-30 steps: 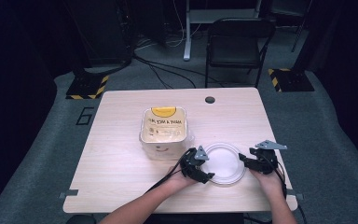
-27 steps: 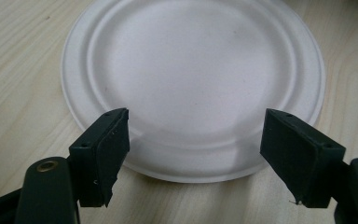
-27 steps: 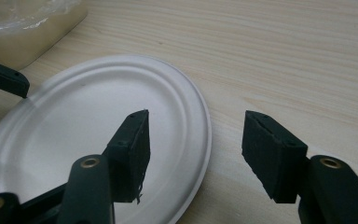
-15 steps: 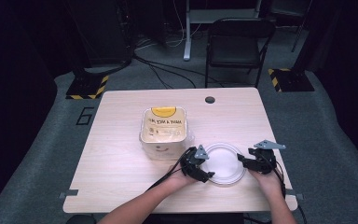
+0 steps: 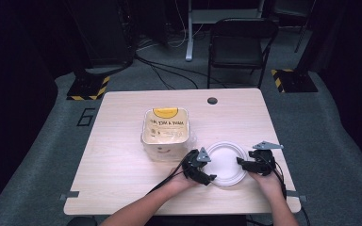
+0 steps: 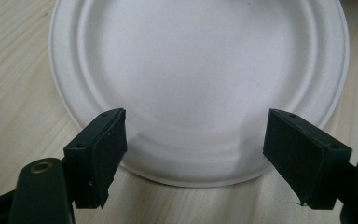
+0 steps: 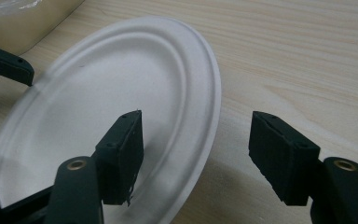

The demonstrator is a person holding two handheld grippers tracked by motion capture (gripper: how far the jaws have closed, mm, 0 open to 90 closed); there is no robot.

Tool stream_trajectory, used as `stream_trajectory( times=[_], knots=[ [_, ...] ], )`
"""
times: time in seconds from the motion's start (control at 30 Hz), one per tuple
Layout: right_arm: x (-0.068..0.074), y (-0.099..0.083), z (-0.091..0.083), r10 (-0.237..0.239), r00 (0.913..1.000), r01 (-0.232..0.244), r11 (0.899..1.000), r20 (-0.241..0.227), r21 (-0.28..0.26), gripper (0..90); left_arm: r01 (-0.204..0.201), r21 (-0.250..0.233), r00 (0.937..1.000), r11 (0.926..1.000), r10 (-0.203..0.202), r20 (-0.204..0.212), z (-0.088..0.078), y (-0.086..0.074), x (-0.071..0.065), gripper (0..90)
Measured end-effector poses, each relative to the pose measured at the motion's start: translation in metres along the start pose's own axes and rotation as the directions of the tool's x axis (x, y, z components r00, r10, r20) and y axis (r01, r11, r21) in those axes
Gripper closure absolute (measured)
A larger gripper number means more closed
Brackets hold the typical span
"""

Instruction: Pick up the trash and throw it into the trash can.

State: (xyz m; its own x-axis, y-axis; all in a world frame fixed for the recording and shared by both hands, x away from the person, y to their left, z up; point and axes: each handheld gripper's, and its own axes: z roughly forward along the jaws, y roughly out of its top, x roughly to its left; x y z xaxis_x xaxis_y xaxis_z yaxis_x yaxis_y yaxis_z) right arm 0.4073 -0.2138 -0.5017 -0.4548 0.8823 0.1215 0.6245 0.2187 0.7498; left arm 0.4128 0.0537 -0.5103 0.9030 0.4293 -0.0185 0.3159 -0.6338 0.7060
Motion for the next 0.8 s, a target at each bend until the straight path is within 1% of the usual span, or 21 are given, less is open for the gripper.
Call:
stream_trajectory(
  times=[0.03,0.13,0.2,0.23,0.27,0.4,0.47,0.53,0.57,0.63,0.8],
  knots=[
    [-0.0002,0.0001,0.0003,-0.003,1.0,0.003,1.0,-0.003,0.0,34.5,0.0,0.001,1.0,1.0,0.0,0.0,-0.0002,-0.0001,0.0001,21.0],
    [0.0009,0.0002,0.0019,0.009,0.9997,-0.009,1.0,-0.023,0.002,35.7,-0.004,0.003,1.0,1.0,0.004,0.001,-0.0004,-0.0004,-0.0001,21.0],
    [0.0019,0.0004,0.0028,0.015,0.9991,-0.015,1.0,-0.038,0.008,37.6,-0.002,-0.001,1.0,1.0,0.002,-0.002,-0.0002,-0.0007,-0.0003,21.0],
    [0.0023,0.001,0.0035,0.023,0.9985,-0.022,1.0,-0.05,0.007,40.5,-0.002,-0.001,1.0,1.0,0.002,-0.001,-0.0002,-0.0008,-0.0003,21.0],
    [0.0023,0.001,0.0035,0.023,0.9985,-0.022,1.0,-0.05,0.007,40.5,-0.002,-0.002,1.0,1.0,0.002,-0.002,-0.0001,-0.0009,-0.0003,21.0],
    [0.0022,0.0015,0.0034,0.038,0.9972,-0.038,0.999,-0.064,0.001,46.2,-0.003,-0.002,1.0,1.0,0.003,-0.003,-0.0002,-0.001,-0.0005,21.0],
    [0.0025,0.0017,0.0037,0.043,0.9969,-0.043,0.999,-0.066,0.003,46.8,-0.002,-0.004,1.0,1.0,0.002,-0.002,-0.0002,-0.0012,-0.0005,20.9],
    [0.0035,0.0024,0.0046,0.028,0.9973,-0.028,1.0,-0.067,0.002,51.4,-0.003,-0.004,1.0,1.0,0.003,-0.003,-0.0003,-0.0012,-0.0005,21.0],
    [0.0035,0.0024,0.0046,0.028,0.9973,-0.028,1.0,-0.067,0.002,51.4,-0.003,-0.003,1.0,1.0,0.003,-0.004,-0.0003,-0.0012,-0.0006,21.0],
    [0.0045,0.0028,0.0038,0.019,0.9976,-0.02,1.0,-0.066,-0.005,54.3,-0.003,-0.003,1.0,1.0,0.003,-0.004,-0.0003,-0.0016,-0.0009,21.0],
    [0.0055,0.0055,-0.0037,0.044,0.9961,-0.047,0.998,-0.076,-0.036,63.3,-0.003,-0.002,1.0,1.0,0.003,-0.006,-0.0005,-0.0024,-0.001,21.1]
  ],
)
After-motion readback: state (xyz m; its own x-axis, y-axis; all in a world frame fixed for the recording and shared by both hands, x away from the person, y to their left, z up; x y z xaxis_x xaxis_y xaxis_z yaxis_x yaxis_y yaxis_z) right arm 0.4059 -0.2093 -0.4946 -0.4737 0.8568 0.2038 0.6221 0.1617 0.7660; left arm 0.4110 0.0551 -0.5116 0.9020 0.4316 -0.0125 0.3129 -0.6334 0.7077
